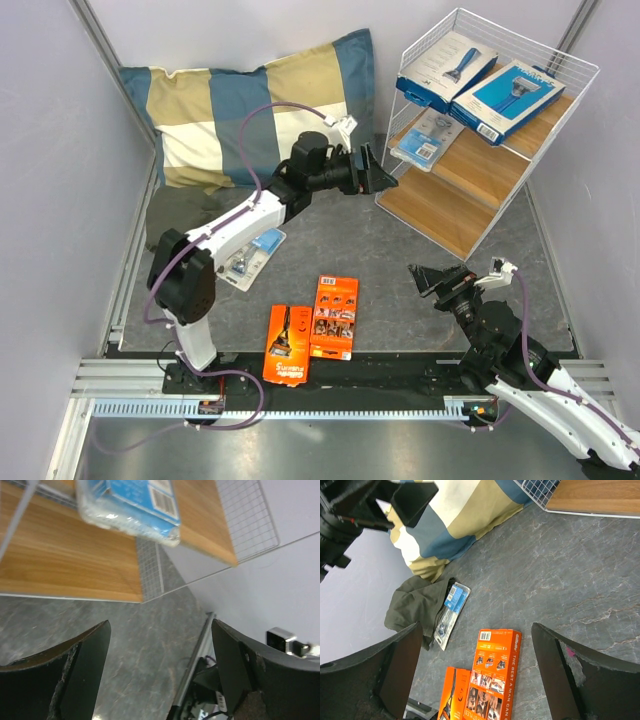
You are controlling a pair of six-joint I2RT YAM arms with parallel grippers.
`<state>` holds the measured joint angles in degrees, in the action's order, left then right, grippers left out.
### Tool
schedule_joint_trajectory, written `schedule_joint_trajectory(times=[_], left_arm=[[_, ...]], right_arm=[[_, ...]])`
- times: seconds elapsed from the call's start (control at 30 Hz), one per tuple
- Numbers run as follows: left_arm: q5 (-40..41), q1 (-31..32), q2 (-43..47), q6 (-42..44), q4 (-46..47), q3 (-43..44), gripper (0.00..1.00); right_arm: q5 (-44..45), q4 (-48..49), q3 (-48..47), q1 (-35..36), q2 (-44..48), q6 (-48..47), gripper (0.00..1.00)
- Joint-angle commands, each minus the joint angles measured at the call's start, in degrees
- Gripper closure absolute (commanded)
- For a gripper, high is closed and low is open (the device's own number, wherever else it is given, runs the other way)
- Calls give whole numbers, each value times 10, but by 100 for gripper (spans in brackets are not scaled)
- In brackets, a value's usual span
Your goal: Place and organize the shaving razors onto the shelf
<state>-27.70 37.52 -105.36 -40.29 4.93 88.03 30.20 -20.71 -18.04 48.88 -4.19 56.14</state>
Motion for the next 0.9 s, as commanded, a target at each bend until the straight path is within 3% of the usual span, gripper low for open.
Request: schedule_joint_trajectory(times=[0.0,0.33,0.87], left_arm=[[80,-23,69,111,-46,-51,11],[243,-66,149,163,-132,-174,12],[404,-159,214,99,-231,-315,16]], right_arm=[[-7,0,1,0,1,-9,2],[-10,-4,10,0,1,-6,2],[-22,5,27,0,0,1,2]])
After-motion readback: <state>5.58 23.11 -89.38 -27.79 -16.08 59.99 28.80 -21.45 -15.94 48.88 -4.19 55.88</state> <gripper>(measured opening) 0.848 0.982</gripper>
